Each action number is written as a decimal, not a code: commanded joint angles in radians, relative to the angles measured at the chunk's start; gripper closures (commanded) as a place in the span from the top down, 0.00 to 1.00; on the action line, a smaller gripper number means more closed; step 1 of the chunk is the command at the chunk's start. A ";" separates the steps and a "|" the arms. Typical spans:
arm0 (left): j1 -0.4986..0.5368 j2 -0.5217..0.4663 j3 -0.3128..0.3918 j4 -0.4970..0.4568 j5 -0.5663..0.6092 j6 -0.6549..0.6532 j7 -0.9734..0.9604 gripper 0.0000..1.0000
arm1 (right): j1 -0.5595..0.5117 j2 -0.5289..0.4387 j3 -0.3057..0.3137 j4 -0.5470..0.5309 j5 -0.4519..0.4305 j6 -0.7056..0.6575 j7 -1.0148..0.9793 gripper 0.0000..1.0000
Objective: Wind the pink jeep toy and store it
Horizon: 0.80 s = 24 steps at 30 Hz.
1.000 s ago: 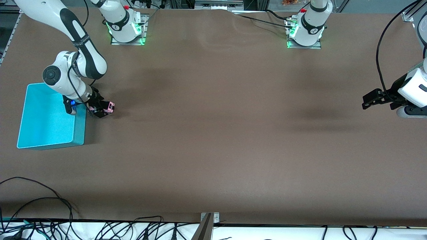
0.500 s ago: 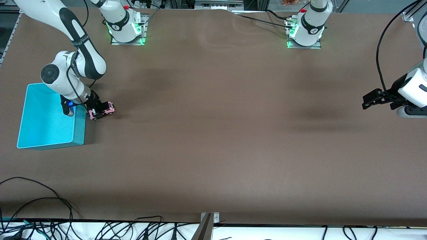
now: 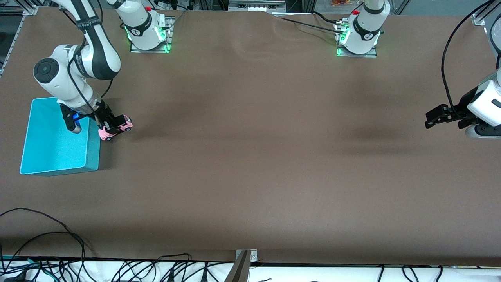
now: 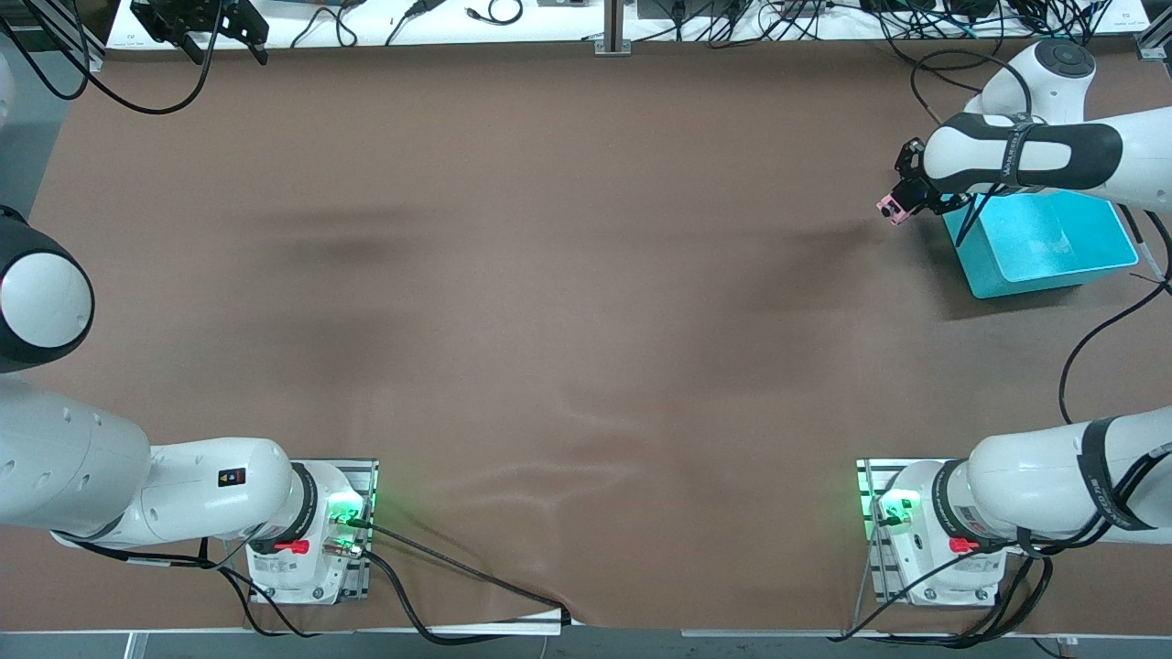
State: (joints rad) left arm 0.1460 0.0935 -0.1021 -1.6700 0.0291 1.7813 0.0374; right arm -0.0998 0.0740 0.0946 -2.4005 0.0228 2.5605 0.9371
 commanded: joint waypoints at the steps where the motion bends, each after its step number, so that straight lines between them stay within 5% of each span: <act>1: 0.009 -0.015 -0.004 -0.002 -0.021 0.001 0.024 1.00 | -0.011 -0.026 0.005 0.035 -0.012 -0.098 -0.231 0.00; 9: 0.009 -0.014 -0.002 -0.002 -0.021 0.003 0.024 1.00 | -0.050 -0.013 -0.073 0.109 -0.014 -0.232 -0.742 0.00; 14: 0.009 -0.015 -0.002 -0.002 -0.021 0.003 0.024 1.00 | -0.061 0.001 -0.180 0.118 -0.027 -0.232 -0.957 0.00; 18: 0.009 -0.014 -0.002 -0.002 -0.021 0.003 0.024 1.00 | -0.072 0.029 -0.217 0.129 -0.055 -0.229 -1.029 0.00; 24: 0.009 -0.012 -0.002 -0.002 -0.021 0.003 0.024 1.00 | -0.092 0.105 -0.227 0.161 -0.208 -0.227 -1.057 0.00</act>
State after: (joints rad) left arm 0.1461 0.0932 -0.1020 -1.6699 0.0291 1.7818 0.0374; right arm -0.1824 0.1002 -0.1368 -2.2974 -0.0861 2.3484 -0.0986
